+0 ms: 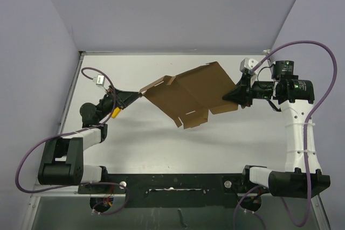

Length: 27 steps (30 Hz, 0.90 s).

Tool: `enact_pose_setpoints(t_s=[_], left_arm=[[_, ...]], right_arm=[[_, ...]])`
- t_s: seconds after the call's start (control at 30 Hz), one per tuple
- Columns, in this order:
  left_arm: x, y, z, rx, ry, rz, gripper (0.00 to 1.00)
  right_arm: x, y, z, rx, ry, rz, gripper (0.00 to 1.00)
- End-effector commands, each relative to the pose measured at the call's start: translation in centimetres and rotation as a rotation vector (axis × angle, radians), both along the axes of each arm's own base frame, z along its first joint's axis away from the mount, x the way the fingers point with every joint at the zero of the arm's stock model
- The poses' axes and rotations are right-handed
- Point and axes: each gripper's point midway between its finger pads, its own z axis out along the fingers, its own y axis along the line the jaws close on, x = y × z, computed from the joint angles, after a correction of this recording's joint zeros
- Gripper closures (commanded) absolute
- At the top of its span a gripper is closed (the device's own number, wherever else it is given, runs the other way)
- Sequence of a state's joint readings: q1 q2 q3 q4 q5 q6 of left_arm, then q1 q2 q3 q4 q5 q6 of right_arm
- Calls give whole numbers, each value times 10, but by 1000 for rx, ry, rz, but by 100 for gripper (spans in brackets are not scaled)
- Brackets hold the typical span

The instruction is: Fold the paper box

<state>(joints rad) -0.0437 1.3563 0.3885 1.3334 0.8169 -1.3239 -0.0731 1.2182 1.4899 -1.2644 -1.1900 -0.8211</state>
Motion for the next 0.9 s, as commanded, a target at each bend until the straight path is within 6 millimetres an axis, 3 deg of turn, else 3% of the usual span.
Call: enact_pose_setpoints(t_s=[0.0,0.2,0.63,0.87], left_arm=[[-4,-9,22,13,-130,-41,38],[-6,-24,23,18,-155,-76,41],[1,-28,26,7,-187,-83,78],[4,-30,27,18,-212,-82,87]], right_arm=[[-1,4,14,52,-37,22,100],[-1,5,14,60,-33,24,100],[-2,5,14,68,-32,29,100],[-3,6,15,76,-30,33,100]])
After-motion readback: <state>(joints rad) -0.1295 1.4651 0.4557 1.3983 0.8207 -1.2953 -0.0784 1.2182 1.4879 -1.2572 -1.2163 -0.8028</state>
